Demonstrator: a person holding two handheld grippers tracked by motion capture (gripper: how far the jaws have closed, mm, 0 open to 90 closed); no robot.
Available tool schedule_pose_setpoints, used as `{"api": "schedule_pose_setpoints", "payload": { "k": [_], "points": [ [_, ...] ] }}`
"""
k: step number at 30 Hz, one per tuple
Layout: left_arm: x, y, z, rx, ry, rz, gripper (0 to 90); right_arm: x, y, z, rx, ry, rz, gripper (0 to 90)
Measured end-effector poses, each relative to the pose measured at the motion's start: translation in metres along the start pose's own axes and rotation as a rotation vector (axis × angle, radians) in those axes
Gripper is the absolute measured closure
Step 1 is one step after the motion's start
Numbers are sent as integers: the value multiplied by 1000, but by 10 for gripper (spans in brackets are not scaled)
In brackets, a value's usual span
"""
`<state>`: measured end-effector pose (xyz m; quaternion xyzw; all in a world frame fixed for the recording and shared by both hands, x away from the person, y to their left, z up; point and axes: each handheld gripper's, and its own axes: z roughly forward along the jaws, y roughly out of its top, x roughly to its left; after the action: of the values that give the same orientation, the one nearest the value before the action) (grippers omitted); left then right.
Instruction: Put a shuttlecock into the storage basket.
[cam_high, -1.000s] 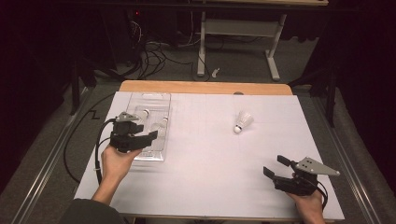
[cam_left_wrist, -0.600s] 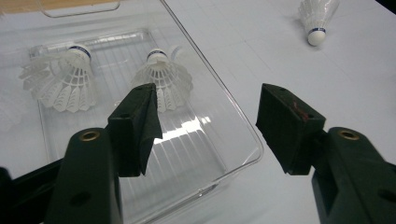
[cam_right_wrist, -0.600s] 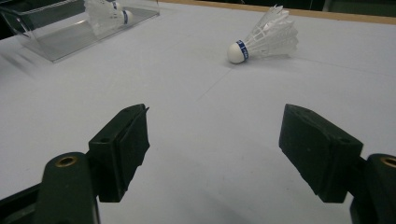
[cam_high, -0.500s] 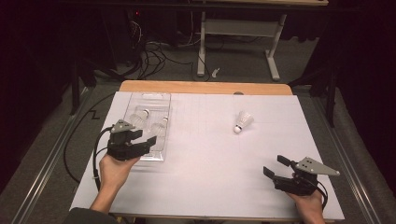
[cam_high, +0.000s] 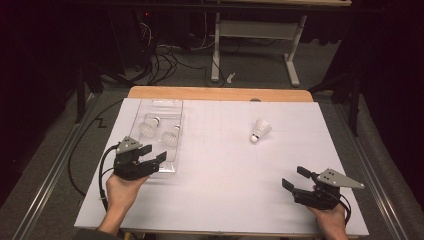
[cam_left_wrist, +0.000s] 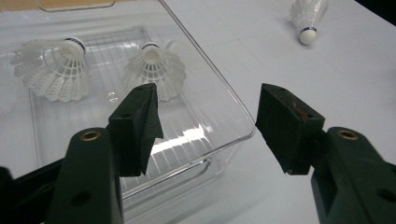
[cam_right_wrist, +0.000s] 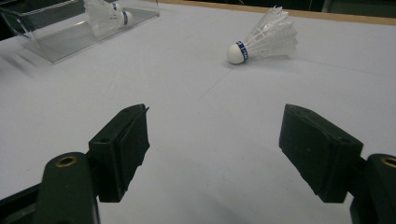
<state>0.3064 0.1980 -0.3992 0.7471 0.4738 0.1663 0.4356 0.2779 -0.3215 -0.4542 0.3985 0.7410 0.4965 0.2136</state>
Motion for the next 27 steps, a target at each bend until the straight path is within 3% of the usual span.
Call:
{"api": "schedule_pose_setpoints", "payload": {
  "k": [12,27],
  "points": [
    [-1,-13,-2,-9,-7,-11,395,0,0,0,1,-1,4,245],
    [-7,-27,-4,-33,-20,10,391,0,0,0,1,-3,5,245]
  ]
}}
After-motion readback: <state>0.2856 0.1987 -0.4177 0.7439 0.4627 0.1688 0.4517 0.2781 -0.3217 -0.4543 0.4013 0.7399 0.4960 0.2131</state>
